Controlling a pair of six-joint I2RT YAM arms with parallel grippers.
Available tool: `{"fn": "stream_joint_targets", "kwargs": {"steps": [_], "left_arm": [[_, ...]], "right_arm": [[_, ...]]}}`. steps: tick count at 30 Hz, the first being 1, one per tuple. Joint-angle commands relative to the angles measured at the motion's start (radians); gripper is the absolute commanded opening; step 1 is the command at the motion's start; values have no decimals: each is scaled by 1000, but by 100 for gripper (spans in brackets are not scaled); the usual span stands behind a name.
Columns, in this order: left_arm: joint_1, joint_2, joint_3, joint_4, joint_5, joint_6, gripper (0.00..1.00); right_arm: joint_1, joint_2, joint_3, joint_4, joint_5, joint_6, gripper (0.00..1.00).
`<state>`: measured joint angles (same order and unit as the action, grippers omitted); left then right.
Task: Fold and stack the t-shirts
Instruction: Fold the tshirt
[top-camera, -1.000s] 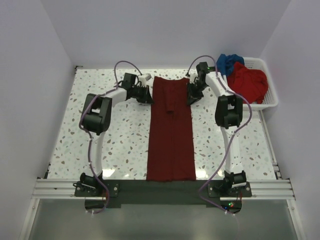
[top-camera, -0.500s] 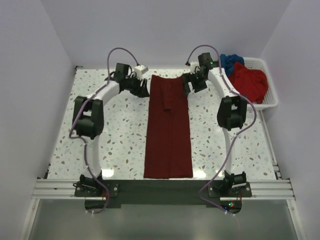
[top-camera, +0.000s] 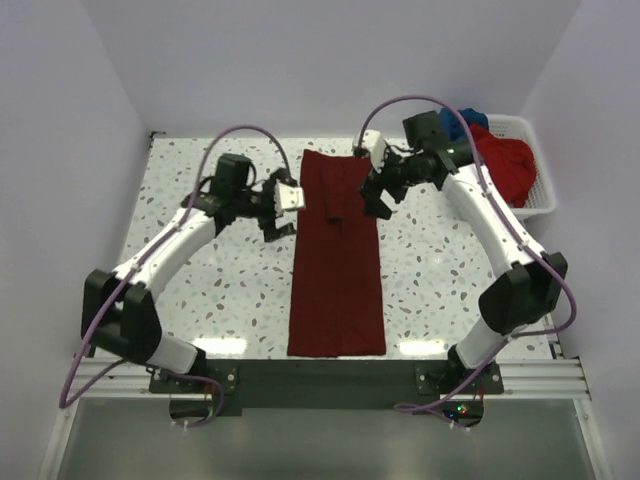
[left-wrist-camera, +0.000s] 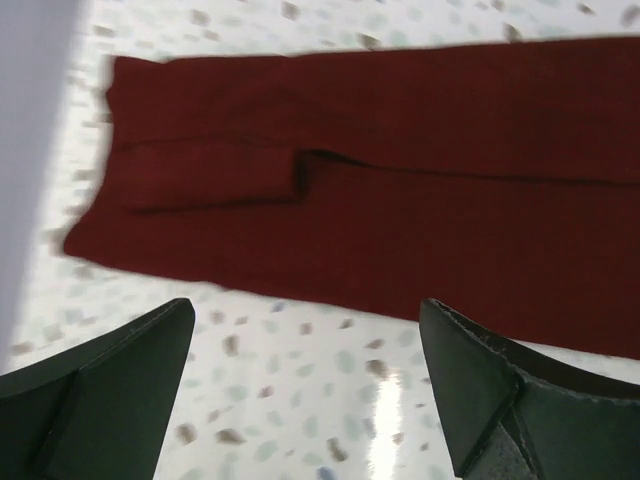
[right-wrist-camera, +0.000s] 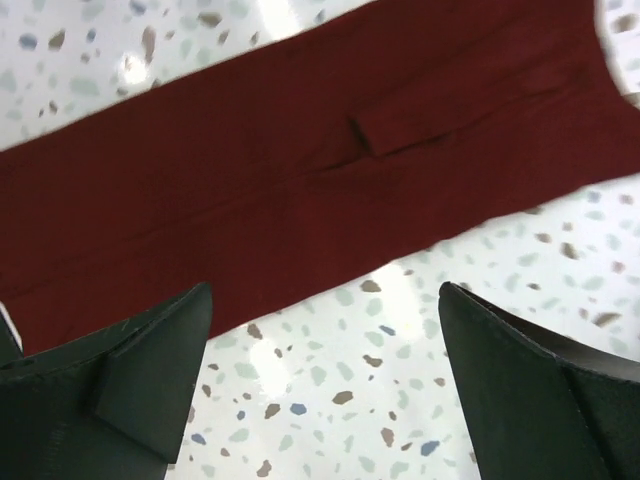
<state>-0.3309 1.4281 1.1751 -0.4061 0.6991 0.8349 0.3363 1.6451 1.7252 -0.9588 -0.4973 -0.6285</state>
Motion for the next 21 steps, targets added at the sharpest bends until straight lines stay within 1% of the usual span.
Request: {"fn": "stream_joint_targets", "kwargs": {"steps": [1,2,3,4,5,6,8,9,14,17,20,21], "left_arm": [[-65,112,-69,-133,20,127,100],[-80,150,-74,-75,14,84,100],[-85,172,-62,-65,8,82,97],[-95,222,-49,-57,1,78,94],[-97,245,-34,-40,-7,70,93],[-99,268,0,-30,-25,66,89],[-97,331,33,-11,-39,59,85],[-97,348,59,-7,-42,79,82],[-97,440,119,1,-44,170,76],[-82,497,202,13,-49,200,75],[-43,586,288,-14,16,214,75],[-37,610,349,-23,39,216,75]], "right_arm": [[65,159,-56,-113,-29,-154,99],[76,209,-65,-126,14,-161,99],[84,220,-108,-95,34,-168,98],[86,225,-142,-51,54,-162,98],[86,219,-182,54,112,-162,98],[86,219,-235,102,137,-169,98],[87,235,-250,158,166,-181,97],[89,263,-237,185,181,-186,95],[86,298,-194,222,177,-234,94],[76,318,-141,235,164,-281,95],[58,372,-72,241,158,-307,96],[52,395,-28,238,155,-312,96]]}}
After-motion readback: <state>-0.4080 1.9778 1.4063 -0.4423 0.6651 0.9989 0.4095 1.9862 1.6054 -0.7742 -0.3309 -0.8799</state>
